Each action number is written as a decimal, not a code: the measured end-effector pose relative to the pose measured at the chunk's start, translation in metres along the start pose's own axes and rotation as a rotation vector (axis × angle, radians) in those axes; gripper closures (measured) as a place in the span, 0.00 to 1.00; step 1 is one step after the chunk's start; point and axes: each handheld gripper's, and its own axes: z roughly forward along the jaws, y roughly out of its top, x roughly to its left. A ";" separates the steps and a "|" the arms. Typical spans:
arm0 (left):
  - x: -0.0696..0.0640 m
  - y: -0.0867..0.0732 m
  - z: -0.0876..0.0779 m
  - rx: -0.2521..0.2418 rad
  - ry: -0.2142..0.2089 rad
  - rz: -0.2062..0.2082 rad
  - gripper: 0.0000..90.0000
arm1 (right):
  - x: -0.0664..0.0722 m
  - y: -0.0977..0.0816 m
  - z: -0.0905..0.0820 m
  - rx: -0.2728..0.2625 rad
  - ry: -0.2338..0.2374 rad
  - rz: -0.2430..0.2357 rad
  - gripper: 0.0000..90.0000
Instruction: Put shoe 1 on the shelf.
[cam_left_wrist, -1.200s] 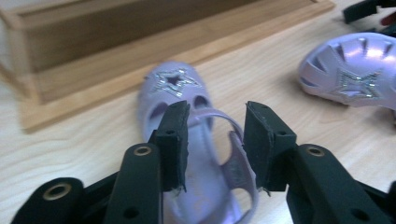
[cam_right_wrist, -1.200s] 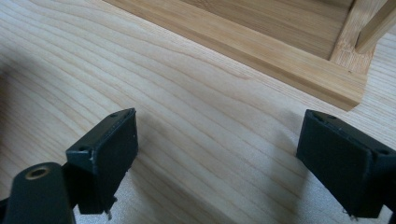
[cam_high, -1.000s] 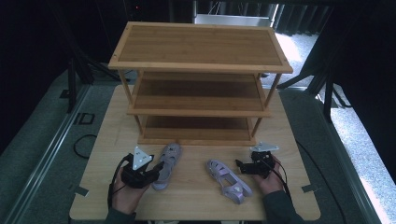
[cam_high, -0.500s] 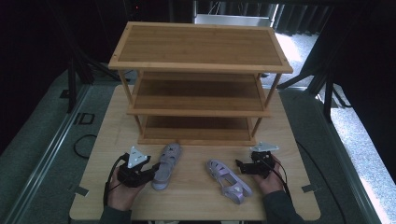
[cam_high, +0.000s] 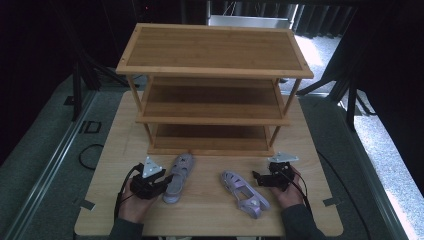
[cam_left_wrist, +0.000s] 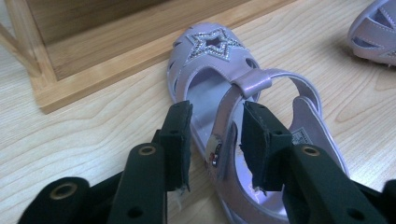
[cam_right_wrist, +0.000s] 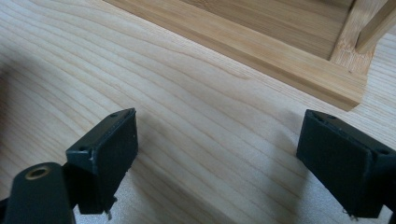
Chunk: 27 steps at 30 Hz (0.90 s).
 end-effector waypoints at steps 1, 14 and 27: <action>0.000 0.000 0.000 0.000 0.000 0.000 0.71 | 0.000 0.000 0.000 0.000 0.000 0.000 0.13; -0.004 0.010 0.015 0.032 -0.012 0.059 0.89 | 0.000 0.000 0.000 0.000 0.000 0.000 0.13; 0.000 0.018 0.006 -0.021 -0.048 0.034 0.92 | 0.000 0.000 0.000 0.000 0.000 0.000 0.13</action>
